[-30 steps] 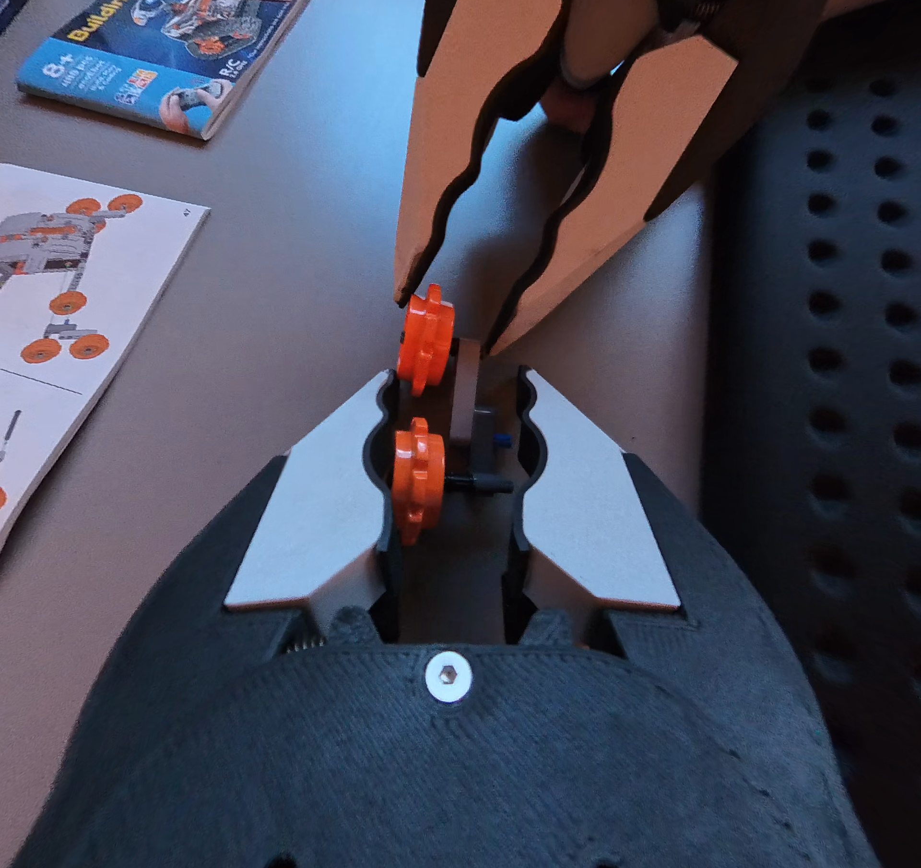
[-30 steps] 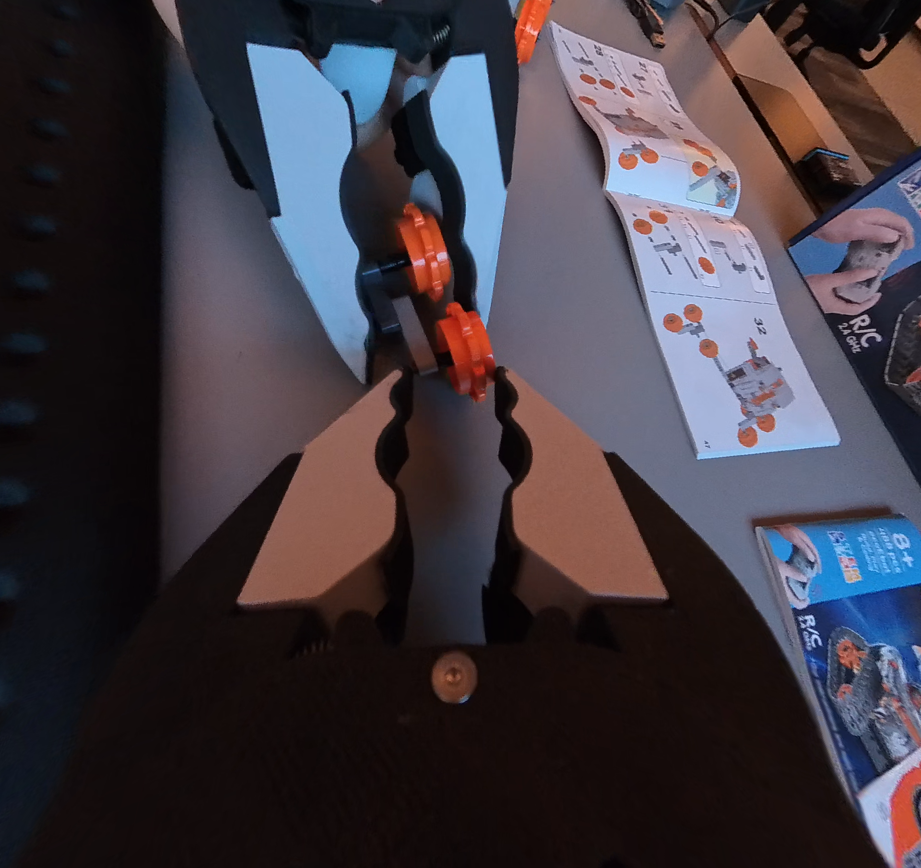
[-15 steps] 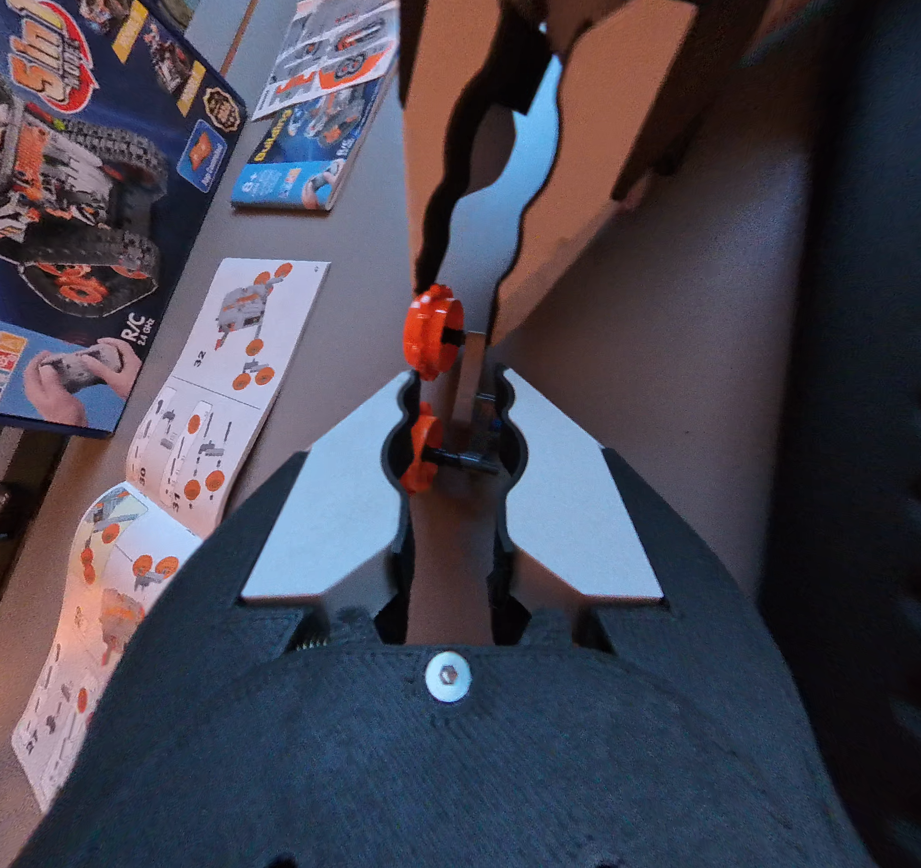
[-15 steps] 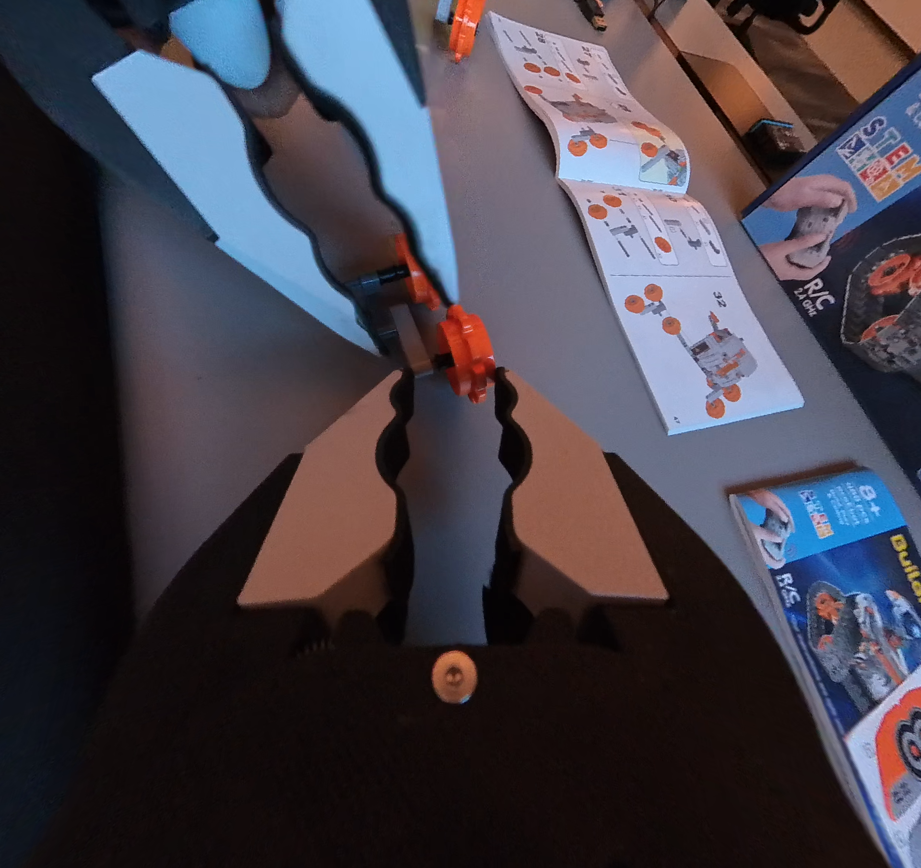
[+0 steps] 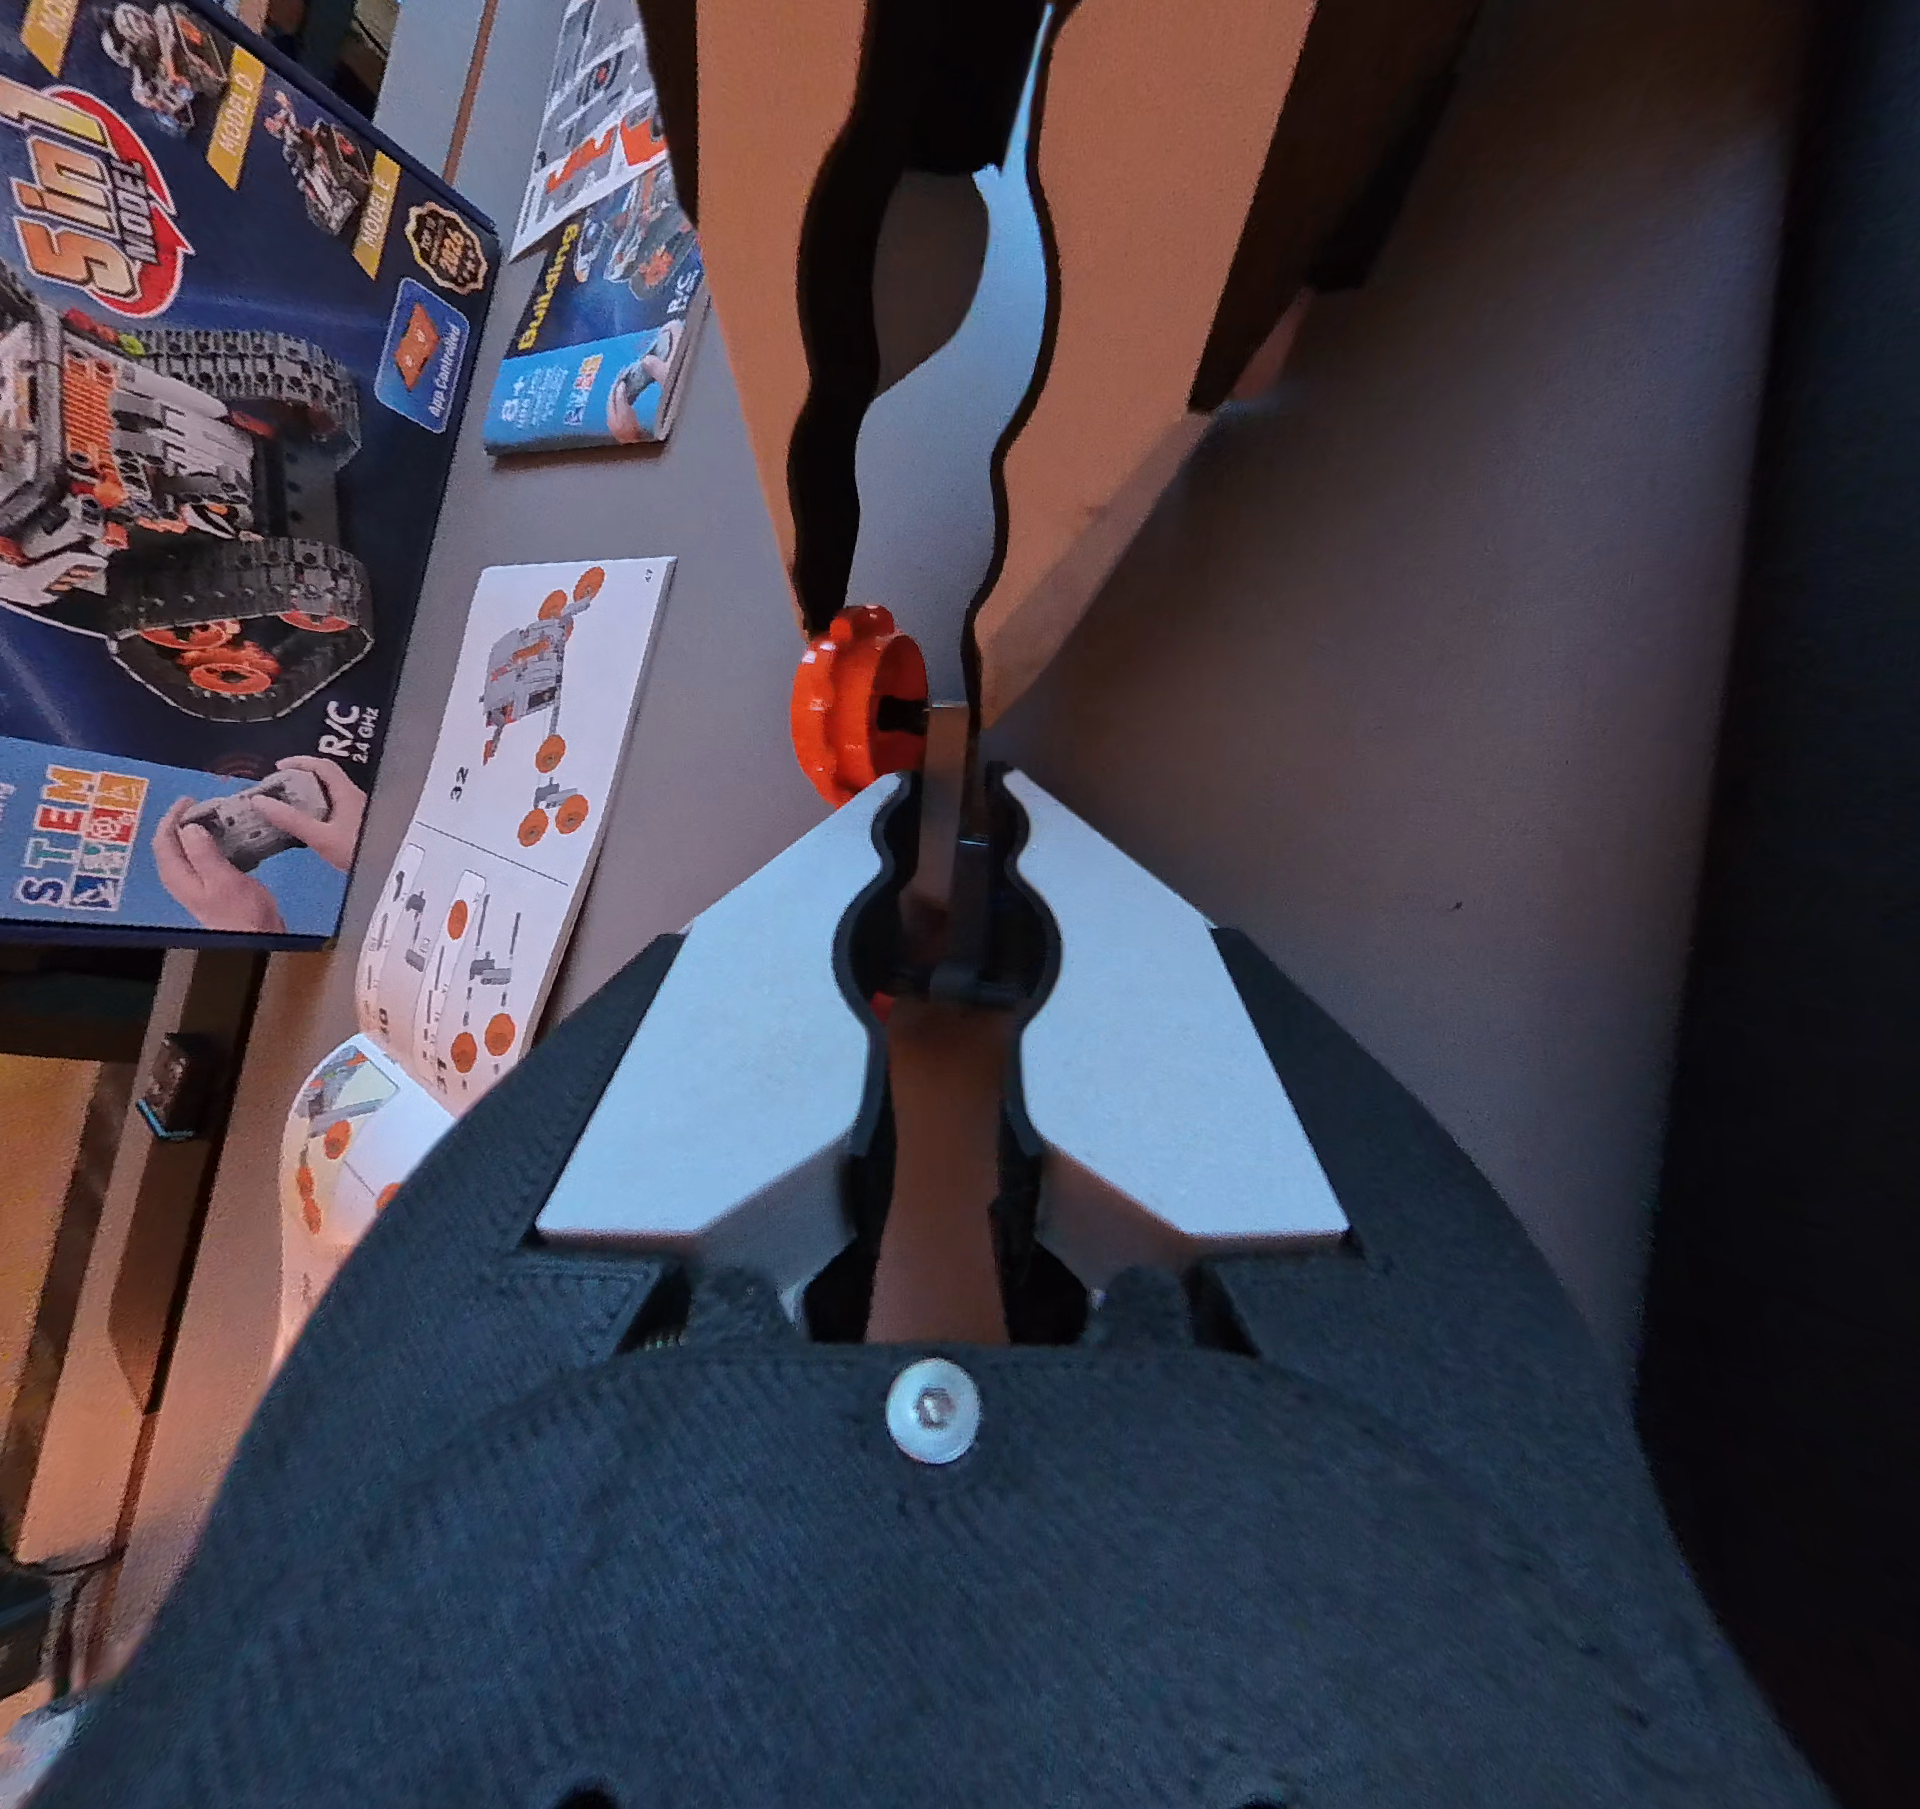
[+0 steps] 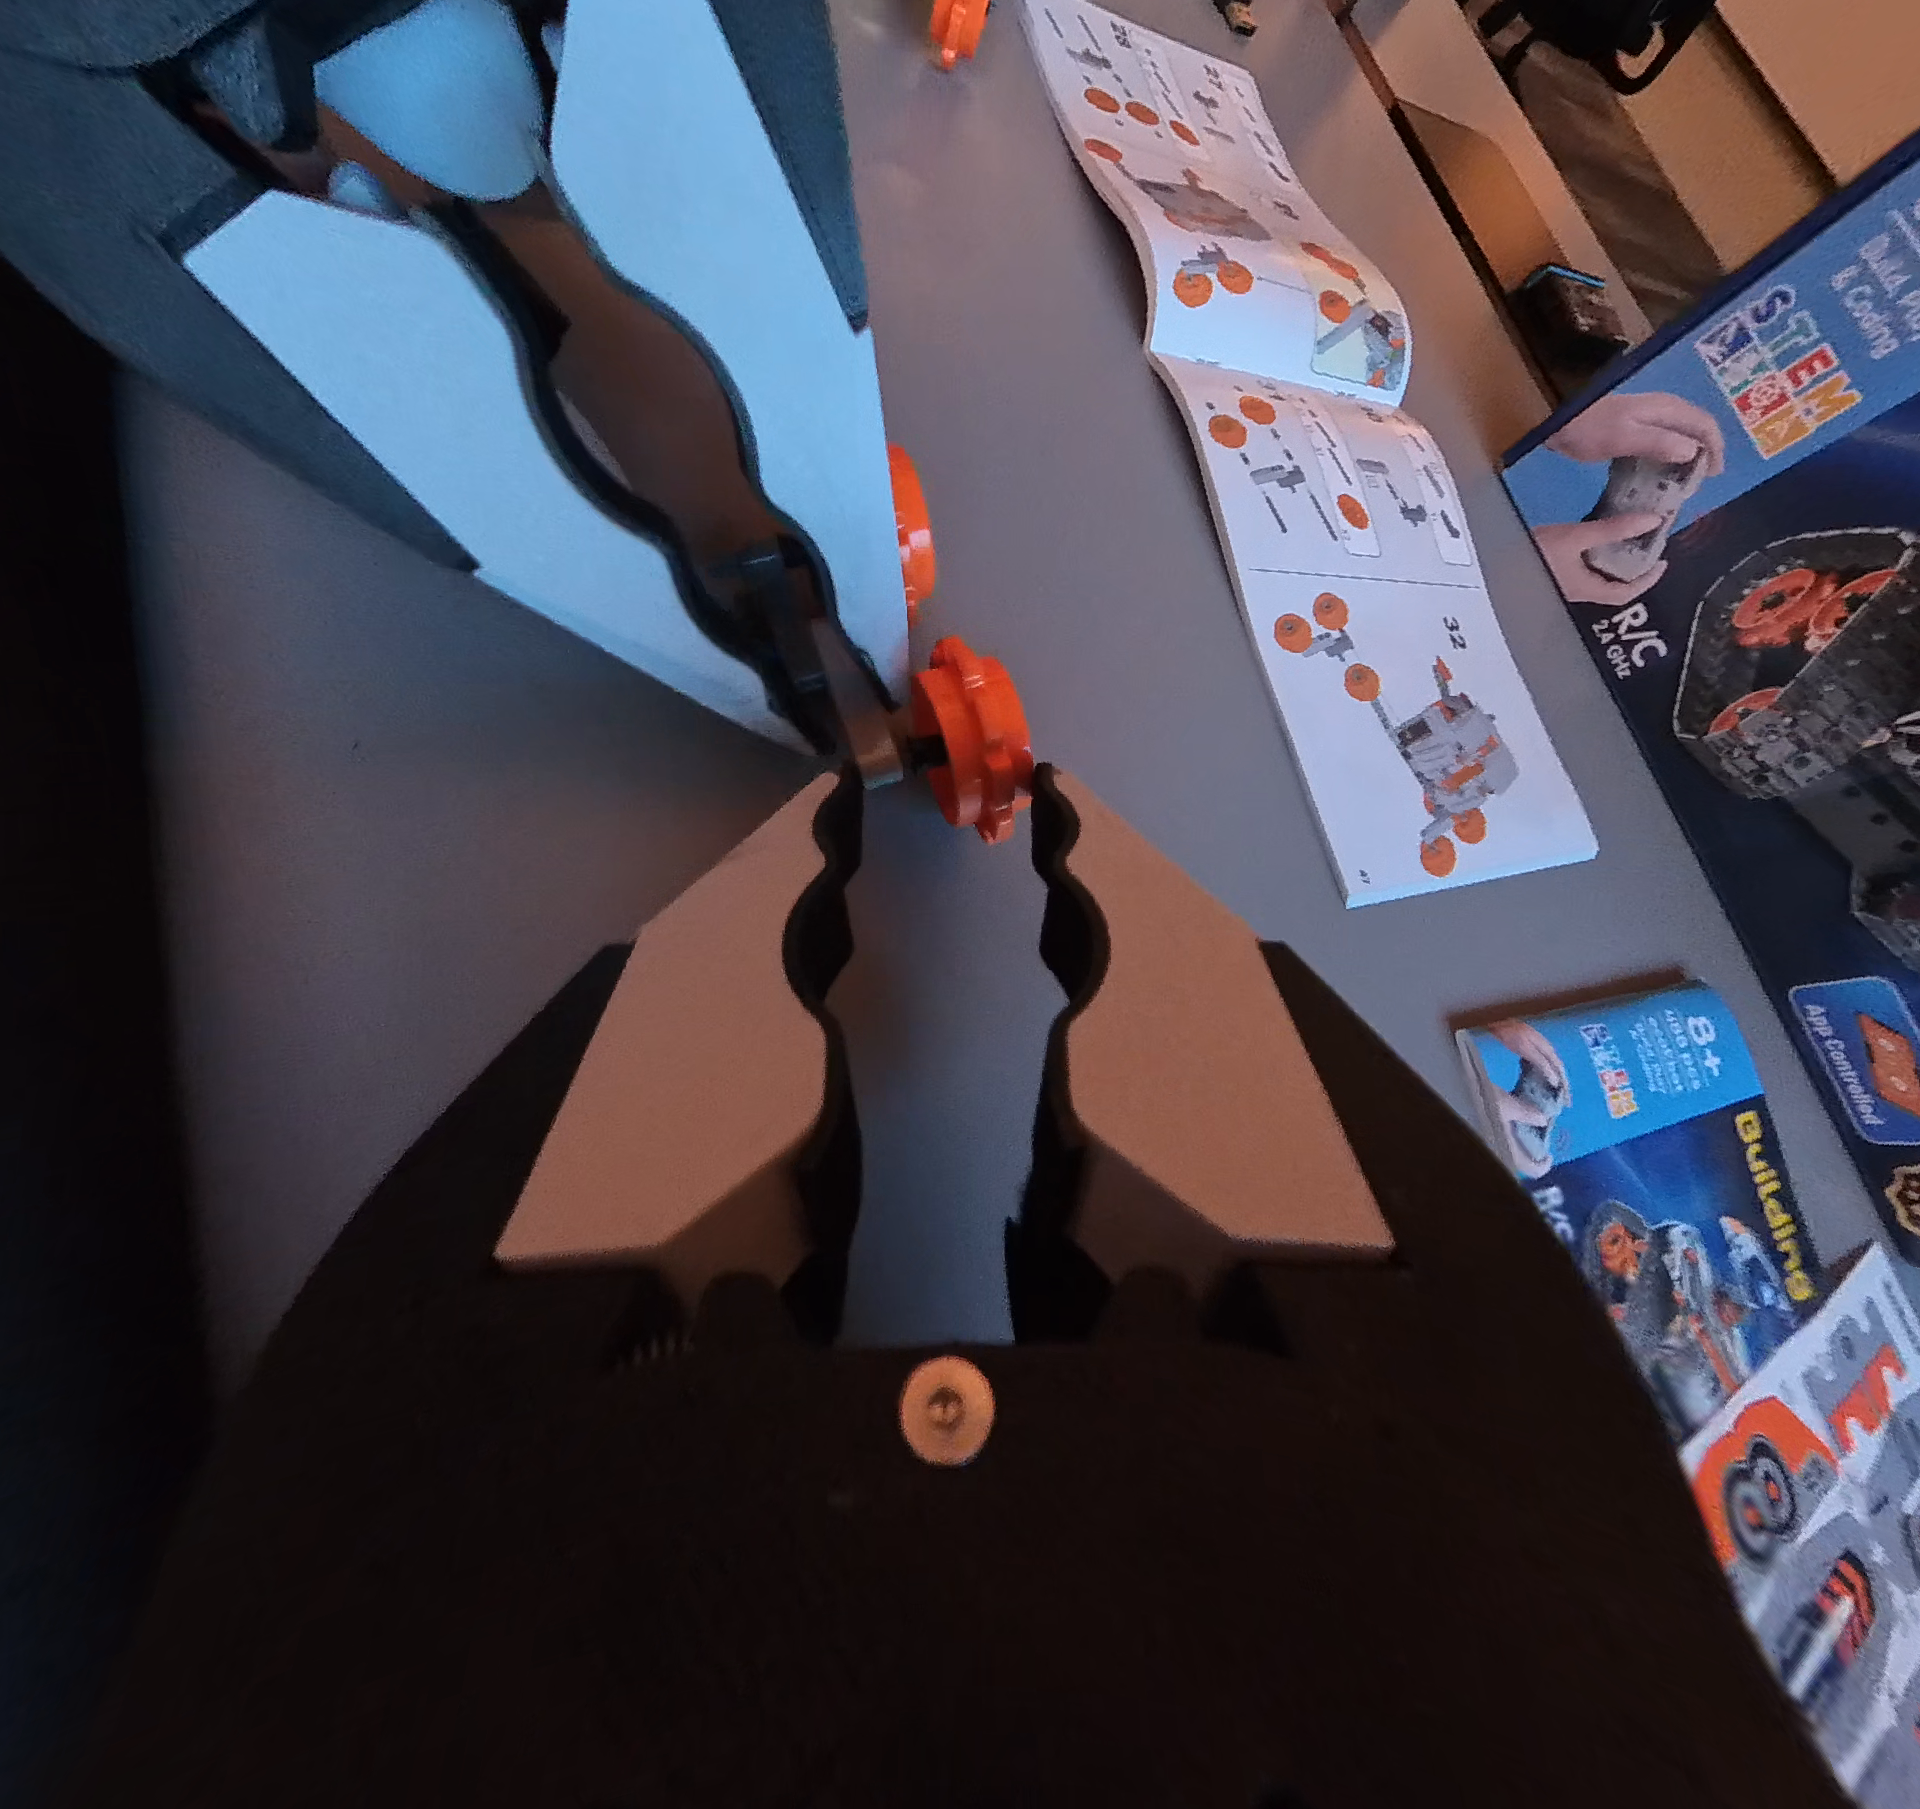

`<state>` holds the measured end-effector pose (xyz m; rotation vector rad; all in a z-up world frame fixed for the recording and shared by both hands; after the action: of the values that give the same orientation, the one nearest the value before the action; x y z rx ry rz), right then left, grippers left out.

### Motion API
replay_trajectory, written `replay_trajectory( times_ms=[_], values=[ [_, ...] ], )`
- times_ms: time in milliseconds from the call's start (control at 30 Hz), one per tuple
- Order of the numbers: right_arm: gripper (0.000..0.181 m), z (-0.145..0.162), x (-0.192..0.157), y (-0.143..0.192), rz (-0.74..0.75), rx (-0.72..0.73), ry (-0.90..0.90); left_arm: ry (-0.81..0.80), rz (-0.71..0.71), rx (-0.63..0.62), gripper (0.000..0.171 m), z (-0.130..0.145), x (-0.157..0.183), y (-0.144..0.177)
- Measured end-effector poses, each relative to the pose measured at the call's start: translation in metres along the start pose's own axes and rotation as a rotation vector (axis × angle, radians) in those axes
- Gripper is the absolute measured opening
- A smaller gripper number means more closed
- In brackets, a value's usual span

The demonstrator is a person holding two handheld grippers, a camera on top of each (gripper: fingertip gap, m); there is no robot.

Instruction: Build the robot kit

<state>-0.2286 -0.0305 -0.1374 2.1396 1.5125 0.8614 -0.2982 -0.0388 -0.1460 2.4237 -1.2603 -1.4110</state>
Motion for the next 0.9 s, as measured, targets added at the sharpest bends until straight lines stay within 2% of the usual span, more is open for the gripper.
replay_trajectory(
  times_ms=[200,267,367,500,567,633,700,767,900],
  values=[
    [0.029,0.002,-0.006,-0.001,0.054,-0.068,0.249,0.045,0.042,0.03,0.01,0.002,-0.003,0.009],
    [0.022,0.008,-0.004,-0.001,0.07,-0.118,0.274,0.118,0.068,0.051,0.01,0.001,-0.009,0.015],
    [0.019,0.006,-0.004,-0.005,0.065,-0.109,0.306,0.182,0.069,0.063,0.014,0.004,-0.019,0.021],
    [0.019,-0.001,0.003,-0.011,0.067,-0.079,0.312,0.173,0.064,0.005,0.033,0.018,-0.022,0.019],
    [0.018,-0.012,0.002,-0.013,0.065,-0.022,0.4,0.156,0.033,-0.027,0.033,0.023,-0.024,0.017],
    [0.019,-0.012,0.002,-0.02,0.056,-0.053,0.462,0.146,0.018,-0.05,0.03,0.028,-0.025,0.014],
    [0.016,-0.005,0.004,-0.023,0.043,-0.107,0.422,0.112,-0.038,-0.107,0.025,0.037,-0.029,0.011],
    [0.021,-0.002,0.009,-0.015,0.059,-0.103,0.386,0.096,-0.093,-0.145,0.026,0.044,-0.034,0.01],
    [0.033,0.013,0.016,0.003,0.039,-0.116,0.163,0.188,-0.135,-0.144,0.037,0.04,-0.042,0.012]
  ],
)
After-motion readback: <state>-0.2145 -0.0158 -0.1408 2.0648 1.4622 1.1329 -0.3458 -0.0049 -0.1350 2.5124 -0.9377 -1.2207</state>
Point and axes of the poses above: each gripper's, where its closed fingertips meet, y back along the fingers, z out of its underside, x = y × z across the jaws, the point moved 5 cm from there along y, back along the fingers, and after that the axes turned 14 degrees about -z, right-handed, at the moved point
